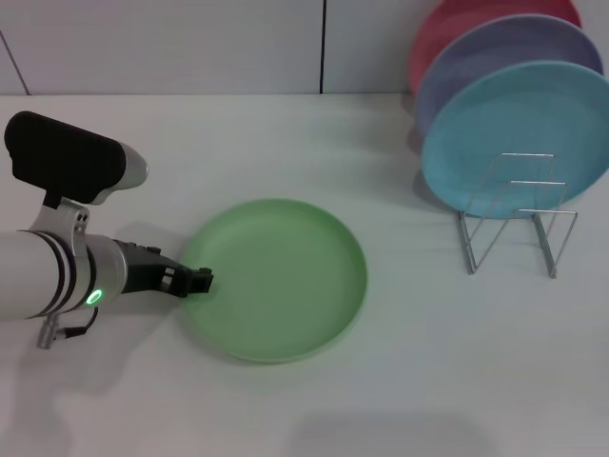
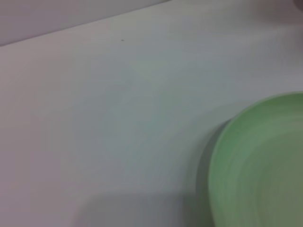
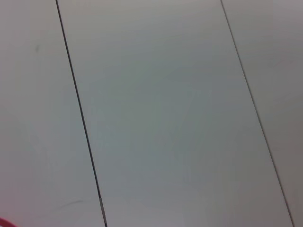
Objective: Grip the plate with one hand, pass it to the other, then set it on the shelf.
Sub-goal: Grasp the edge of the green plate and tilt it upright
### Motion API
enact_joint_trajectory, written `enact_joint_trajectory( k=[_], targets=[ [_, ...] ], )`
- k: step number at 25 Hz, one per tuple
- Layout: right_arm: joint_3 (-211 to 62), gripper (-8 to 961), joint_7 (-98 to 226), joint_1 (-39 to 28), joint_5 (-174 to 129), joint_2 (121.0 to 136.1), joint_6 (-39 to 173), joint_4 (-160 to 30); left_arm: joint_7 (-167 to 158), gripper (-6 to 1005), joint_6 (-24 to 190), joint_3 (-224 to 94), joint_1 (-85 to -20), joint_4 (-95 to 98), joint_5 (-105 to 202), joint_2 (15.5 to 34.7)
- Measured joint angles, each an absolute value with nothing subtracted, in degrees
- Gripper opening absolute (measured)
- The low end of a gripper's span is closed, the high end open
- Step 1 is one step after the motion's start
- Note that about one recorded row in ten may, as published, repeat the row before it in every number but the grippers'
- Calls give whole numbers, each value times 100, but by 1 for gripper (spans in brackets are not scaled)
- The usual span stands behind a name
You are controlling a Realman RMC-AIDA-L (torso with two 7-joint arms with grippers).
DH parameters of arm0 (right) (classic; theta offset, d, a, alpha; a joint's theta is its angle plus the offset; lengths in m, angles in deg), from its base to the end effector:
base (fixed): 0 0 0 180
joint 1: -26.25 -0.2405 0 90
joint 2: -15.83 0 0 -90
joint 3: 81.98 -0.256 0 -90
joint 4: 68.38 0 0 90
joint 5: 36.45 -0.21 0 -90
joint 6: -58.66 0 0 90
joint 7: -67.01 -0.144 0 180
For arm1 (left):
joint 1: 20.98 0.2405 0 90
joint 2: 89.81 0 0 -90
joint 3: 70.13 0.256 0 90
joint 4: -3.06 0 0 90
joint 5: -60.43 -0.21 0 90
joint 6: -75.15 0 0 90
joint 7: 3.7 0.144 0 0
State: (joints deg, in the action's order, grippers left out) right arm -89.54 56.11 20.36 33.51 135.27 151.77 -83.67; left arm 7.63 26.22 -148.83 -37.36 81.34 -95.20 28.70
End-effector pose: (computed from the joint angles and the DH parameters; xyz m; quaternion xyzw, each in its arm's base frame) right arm 0.3940 0.1760 0.0229 -0.4562 0.3143 0.3385 0.7606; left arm -0.2301 0.3428 -0.0439 -0.8521 -0.3791 0.0602 0.3559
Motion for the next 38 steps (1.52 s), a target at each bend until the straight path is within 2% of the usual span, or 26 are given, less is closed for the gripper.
enact_joint_trajectory(
  k=[23,29,38],
  targets=[
    [-8886,778,5611,2038,3361,13527,15182,-8379,447,584,2422,-14807,-3998,7928,-9814,2870],
    [-8883,775,5611,2028,3360,13527,15180,-8369,406,477,2387,-14776,-3997,7968,-9824,2874],
    [-8883,772,5612,2028,3360,13527,15174,-8367,403,435,2363,-14755,-3998,8065,-9833,2875]
  ],
)
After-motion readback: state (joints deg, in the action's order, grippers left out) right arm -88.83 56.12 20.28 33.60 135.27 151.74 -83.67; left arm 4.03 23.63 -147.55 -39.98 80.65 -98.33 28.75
